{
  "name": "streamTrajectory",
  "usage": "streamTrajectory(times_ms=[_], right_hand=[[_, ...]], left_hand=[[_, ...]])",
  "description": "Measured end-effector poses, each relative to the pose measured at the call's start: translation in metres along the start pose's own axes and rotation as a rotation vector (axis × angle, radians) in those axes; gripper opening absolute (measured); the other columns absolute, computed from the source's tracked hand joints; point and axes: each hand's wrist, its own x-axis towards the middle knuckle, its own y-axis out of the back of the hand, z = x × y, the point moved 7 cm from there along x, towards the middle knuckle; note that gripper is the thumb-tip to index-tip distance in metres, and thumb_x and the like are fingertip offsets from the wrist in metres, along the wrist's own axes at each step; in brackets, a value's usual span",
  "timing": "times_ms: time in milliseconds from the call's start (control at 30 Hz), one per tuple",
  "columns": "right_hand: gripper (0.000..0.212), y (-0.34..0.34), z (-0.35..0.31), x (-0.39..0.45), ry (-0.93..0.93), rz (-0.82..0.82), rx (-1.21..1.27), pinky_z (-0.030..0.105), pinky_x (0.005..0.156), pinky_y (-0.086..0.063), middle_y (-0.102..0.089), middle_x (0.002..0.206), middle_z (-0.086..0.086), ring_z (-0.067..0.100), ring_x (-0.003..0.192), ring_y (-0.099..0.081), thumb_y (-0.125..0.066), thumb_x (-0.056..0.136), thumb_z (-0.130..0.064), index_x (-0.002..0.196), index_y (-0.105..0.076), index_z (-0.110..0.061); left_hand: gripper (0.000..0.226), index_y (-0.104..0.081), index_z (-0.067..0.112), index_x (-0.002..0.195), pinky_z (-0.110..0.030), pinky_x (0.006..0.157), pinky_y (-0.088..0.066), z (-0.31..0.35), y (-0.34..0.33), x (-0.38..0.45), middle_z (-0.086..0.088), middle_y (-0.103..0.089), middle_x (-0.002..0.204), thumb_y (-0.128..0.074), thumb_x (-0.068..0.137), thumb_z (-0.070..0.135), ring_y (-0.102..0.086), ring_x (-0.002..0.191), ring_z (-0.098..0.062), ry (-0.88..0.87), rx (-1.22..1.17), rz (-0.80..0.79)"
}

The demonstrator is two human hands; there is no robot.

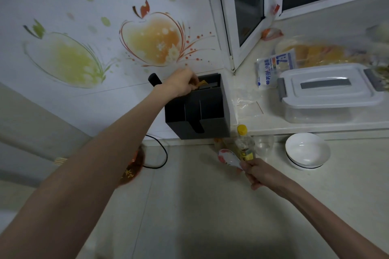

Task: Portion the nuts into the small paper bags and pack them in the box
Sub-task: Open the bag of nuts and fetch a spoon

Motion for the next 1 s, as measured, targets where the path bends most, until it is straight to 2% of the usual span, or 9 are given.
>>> streamTrajectory(times_ms=[133,267,433,533,633,767,867,1000], right_hand=[[0.029,-0.001,-0.001,-0.002,0.008,-0.012,-0.011,0.023,0.05,-0.045,-0.037,0.058,0.002,0.009,0.049,-0.04,-0.041,0.101,-0.025,0.094,-0.061,-0.005],[0.029,-0.001,-0.003,-0.002,0.0,-0.005,-0.01,0.023,0.049,-0.044,-0.037,0.059,0.002,0.01,0.05,-0.04,-0.04,0.101,-0.025,0.098,-0.06,-0.004],[0.031,-0.002,-0.002,-0.003,0.001,-0.002,-0.003,0.023,0.049,-0.044,-0.037,0.058,0.002,0.01,0.049,-0.038,-0.04,0.101,-0.025,0.098,-0.06,-0.001],[0.034,-0.002,0.0,-0.002,-0.002,0.001,-0.005,0.023,0.048,-0.044,-0.038,0.057,0.001,0.009,0.048,-0.039,-0.041,0.101,-0.025,0.101,-0.06,0.002],[0.03,-0.003,0.001,-0.001,-0.007,0.0,-0.008,0.023,0.049,-0.043,-0.038,0.057,0.001,0.01,0.048,-0.039,-0.041,0.101,-0.025,0.095,-0.061,-0.003],[0.028,-0.008,0.0,0.001,-0.014,-0.005,-0.019,0.023,0.05,-0.043,-0.039,0.059,0.002,0.01,0.05,-0.04,-0.041,0.101,-0.026,0.088,-0.06,-0.011],[0.031,-0.012,-0.002,0.002,-0.016,-0.013,-0.03,0.022,0.048,-0.044,-0.038,0.059,0.002,0.01,0.05,-0.039,-0.04,0.101,-0.025,0.086,-0.063,-0.011],[0.031,-0.012,-0.002,0.003,-0.032,-0.003,-0.026,0.024,0.05,-0.044,-0.038,0.058,0.002,0.011,0.05,-0.039,-0.04,0.101,-0.026,0.085,-0.063,-0.012]], left_hand=[[0.032,-0.066,0.002,0.12,-0.037,0.09,-0.049,0.002,-0.007,0.001,-0.018,-0.066,0.112,-0.055,0.09,-0.004,-0.06,0.106,-0.032,-0.012,0.085,-0.003],[0.035,-0.063,0.003,0.125,-0.03,0.092,-0.045,0.007,-0.003,0.006,-0.014,-0.065,0.119,-0.053,0.092,-0.002,-0.059,0.111,-0.028,-0.041,0.013,-0.067],[0.039,-0.058,0.006,0.131,-0.029,0.102,-0.044,0.014,0.002,0.007,-0.01,-0.063,0.126,-0.052,0.094,-0.003,-0.057,0.118,-0.022,-0.111,-0.052,-0.165],[0.041,-0.057,0.006,0.132,-0.025,0.096,-0.045,0.009,0.003,0.006,-0.01,-0.063,0.123,-0.058,0.091,-0.003,-0.058,0.115,-0.02,-0.123,-0.071,-0.182],[0.04,-0.06,0.007,0.127,-0.025,0.089,-0.047,0.003,0.003,0.005,-0.011,-0.065,0.113,-0.06,0.089,-0.003,-0.059,0.101,-0.019,-0.127,-0.016,-0.158],[0.035,-0.062,0.006,0.123,-0.03,0.089,-0.052,0.003,0.001,0.005,-0.01,-0.065,0.107,-0.059,0.09,-0.003,-0.061,0.098,-0.021,-0.121,0.038,-0.088],[0.033,-0.066,0.005,0.118,-0.028,0.077,-0.047,0.006,-0.003,0.006,-0.007,-0.06,0.096,-0.057,0.088,-0.005,-0.057,0.089,-0.021,-0.119,0.091,-0.047],[0.028,-0.068,0.003,0.116,-0.027,0.082,-0.048,0.001,-0.003,0.008,-0.01,-0.066,0.103,-0.065,0.088,0.002,-0.059,0.094,-0.019,-0.042,-0.002,0.025]])
